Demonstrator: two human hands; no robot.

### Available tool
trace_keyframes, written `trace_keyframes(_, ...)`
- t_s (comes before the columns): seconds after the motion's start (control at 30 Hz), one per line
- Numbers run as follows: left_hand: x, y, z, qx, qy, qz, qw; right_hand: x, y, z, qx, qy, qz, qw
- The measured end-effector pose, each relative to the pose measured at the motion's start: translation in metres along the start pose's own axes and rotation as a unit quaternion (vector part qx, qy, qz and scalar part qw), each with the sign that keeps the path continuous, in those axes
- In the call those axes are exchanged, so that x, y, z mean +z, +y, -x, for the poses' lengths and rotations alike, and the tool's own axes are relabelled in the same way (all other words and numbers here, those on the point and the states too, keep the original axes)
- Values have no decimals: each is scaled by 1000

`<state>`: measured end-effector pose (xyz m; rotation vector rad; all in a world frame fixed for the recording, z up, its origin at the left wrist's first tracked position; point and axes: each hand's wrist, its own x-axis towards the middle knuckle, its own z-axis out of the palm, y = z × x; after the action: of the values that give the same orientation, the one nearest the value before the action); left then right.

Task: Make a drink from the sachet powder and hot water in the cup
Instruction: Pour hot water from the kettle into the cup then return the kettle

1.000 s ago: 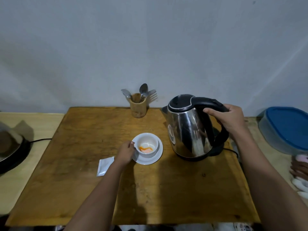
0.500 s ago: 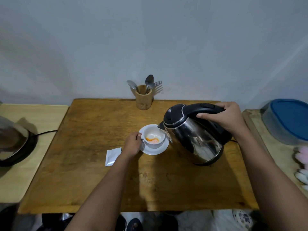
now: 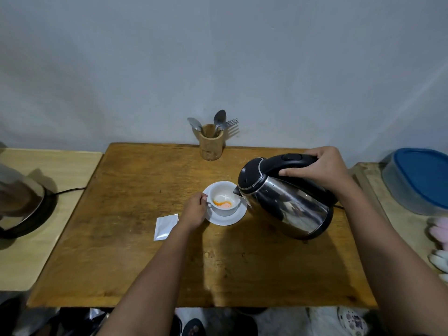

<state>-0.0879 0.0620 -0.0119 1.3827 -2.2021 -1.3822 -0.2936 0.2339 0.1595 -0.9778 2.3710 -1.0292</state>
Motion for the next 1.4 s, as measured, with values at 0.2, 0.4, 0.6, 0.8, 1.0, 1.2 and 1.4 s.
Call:
trace_keyframes(0.2, 2, 1, -1, -7, 4, -12, 1000, 4, -4, -5, -2, -24, 27, 999)
trace_keyframes(0.4, 1, 1, -1, 4, 9, -17, 1000, 7, -14, -9, -26, -49, 85, 995)
trace_keyframes(0.6, 2, 0, -1, 8, 14, -11, 1000, 4, -15, -12, -36, -48, 102, 993)
trace_keyframes(0.8, 2, 0, -1, 2, 12, -7, 1000, 3, -14, -13, -38, -46, 94, 994)
trace_keyframes(1.0, 3, 1, -1, -2, 16, -10, 1000, 4, -14, -14, -40, -50, 101, 993)
trace_keyframes(1.2, 3, 4, -1, -4, 15, -14, 1000, 5, -12, -15, -53, -50, 114, 991)
trace_keyframes(1.4, 3, 4, -1, -9, 15, -15, 1000, 4, -13, -13, -47, -53, 122, 990)
